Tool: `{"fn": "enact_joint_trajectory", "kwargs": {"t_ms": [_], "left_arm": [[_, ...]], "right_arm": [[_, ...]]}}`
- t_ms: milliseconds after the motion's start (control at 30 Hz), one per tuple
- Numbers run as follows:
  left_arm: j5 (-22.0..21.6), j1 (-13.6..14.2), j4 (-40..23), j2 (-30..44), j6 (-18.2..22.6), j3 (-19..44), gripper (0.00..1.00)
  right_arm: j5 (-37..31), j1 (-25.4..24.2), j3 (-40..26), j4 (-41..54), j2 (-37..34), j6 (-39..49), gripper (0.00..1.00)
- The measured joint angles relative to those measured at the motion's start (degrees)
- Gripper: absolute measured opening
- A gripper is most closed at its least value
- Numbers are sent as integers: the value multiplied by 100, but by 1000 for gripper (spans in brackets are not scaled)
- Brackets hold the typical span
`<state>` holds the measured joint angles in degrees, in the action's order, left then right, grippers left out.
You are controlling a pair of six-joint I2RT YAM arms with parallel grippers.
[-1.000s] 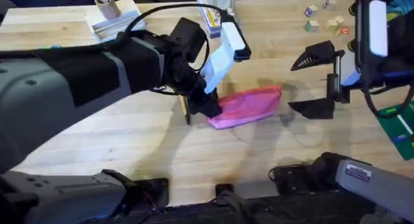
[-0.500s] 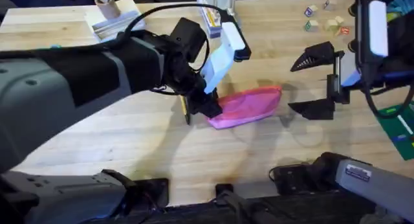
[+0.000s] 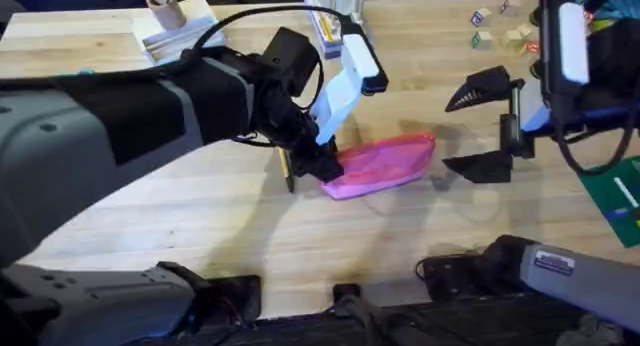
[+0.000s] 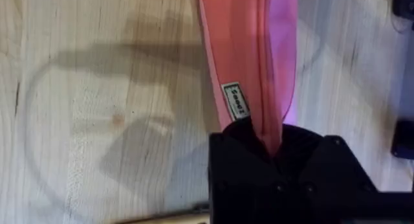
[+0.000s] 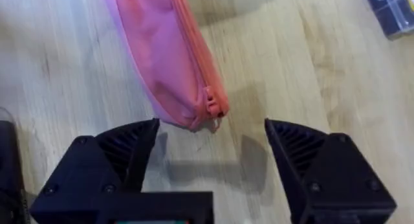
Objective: Unzip the bag, pick up the pens from the table one at a time and place them inside, then zip the bag closed.
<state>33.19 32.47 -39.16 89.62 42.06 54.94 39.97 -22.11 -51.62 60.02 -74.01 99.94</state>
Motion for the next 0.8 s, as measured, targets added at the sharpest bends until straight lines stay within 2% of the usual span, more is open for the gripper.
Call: {"fn": "enact_joint_trajectory", "kwargs": {"t_ms": [133,300,500,700,767,800], "left_arm": [[0,0,0,0,0,0,43],[-1,0,0,0,0,0,44],[0,0,0,0,0,0,44],[-2,0,2,0,0,0,44],[0,0,0,0,0,0,44],[-2,0,3,0,0,0,44]], "right_arm": [[35,127,0,-103,-237,2,983],[36,333,0,-181,-488,25,823],[36,385,0,-200,-674,43,578],[35,385,0,-206,-685,43,223],[30,383,0,-218,-685,41,63],[28,381,-9,-222,-685,41,40]]}}
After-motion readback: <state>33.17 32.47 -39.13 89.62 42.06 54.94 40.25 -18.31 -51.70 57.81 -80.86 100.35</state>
